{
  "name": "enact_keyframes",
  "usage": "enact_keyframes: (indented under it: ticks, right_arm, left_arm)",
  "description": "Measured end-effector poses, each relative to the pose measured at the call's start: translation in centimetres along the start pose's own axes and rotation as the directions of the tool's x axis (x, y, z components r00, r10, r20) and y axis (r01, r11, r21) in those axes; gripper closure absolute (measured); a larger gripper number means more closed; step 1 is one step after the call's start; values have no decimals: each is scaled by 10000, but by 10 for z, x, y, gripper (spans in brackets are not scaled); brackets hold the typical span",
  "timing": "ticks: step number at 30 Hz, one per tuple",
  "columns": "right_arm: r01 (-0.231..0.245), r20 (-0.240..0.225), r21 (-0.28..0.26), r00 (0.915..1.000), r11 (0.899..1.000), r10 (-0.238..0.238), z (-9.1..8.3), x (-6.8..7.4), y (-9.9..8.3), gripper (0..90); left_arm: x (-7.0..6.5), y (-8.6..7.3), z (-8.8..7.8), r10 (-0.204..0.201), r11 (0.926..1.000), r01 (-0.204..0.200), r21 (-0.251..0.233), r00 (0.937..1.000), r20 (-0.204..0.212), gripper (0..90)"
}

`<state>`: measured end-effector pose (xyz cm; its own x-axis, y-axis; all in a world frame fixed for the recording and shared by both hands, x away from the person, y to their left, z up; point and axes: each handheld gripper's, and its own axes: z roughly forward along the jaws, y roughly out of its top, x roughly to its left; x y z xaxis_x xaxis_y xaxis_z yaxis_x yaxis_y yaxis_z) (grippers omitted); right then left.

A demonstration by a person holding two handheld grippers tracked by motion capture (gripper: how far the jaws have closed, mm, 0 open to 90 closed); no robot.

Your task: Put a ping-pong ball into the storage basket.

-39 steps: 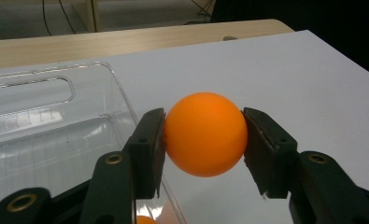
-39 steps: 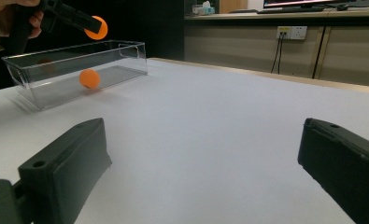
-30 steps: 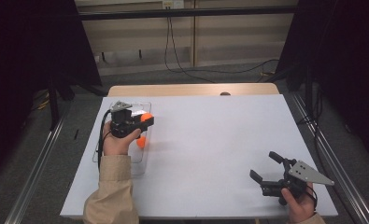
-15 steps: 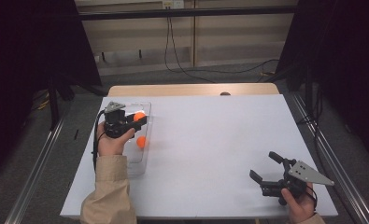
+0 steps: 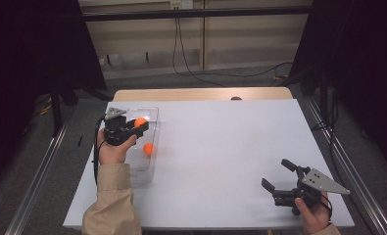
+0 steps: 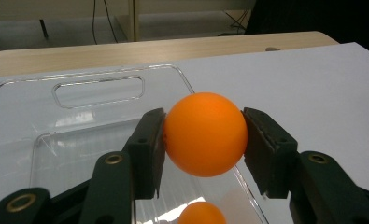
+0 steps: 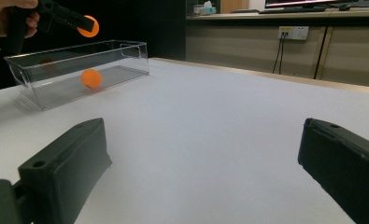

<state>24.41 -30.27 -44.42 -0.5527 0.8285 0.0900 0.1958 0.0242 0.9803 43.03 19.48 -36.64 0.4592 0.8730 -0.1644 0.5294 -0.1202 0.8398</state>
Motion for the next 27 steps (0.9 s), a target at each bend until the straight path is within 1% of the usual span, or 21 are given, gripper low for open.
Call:
enact_keyframes:
  ticks: [7,10,12,13,14,16,19,21,23,27]
  right_arm:
    - [-2,10,-12,10000,10000,2,0,0,0,11]
    - [14,-11,-3,10000,10000,-14,0,0,0,10]
    - [1,-7,-6,10000,10000,-1,0,0,0,11]
    - [-12,1,-6,10000,10000,12,-1,0,0,11]
    - [-14,17,-9,10000,10000,14,-1,0,0,10]
    - [-16,38,-35,10000,10000,16,-1,-1,0,10]
    - [-22,24,-18,10000,10000,22,-1,0,0,10]
    - [-2,10,-21,10000,10000,2,-1,0,0,10]
    - [-17,19,-10,10000,10000,17,-1,0,0,10]
    - [-18,34,-27,10000,10000,18,-1,0,0,10]
  left_arm:
    - [1,0,-1,-23,10000,22,-21,10000,-57,506]
    - [2,-1,0,-96,9999,95,-46,9999,-114,499]
    - [3,-1,0,-106,9999,105,-71,9997,-198,426]
    - [3,-1,0,-62,9999,60,-94,9998,-193,418]
    - [3,-2,0,-102,9999,100,-124,9998,-164,411]
    - [2,-2,0,-137,9998,134,-141,9998,-147,365]
    - [2,-2,0,-185,9996,182,-196,9998,-119,340]
    - [2,-3,-1,-213,9995,210,-232,9997,-107,304]
    - [2,-3,-2,-249,9993,244,-281,9995,-187,264]
    - [3,-4,-7,-389,9980,381,-501,9991,-155,227]
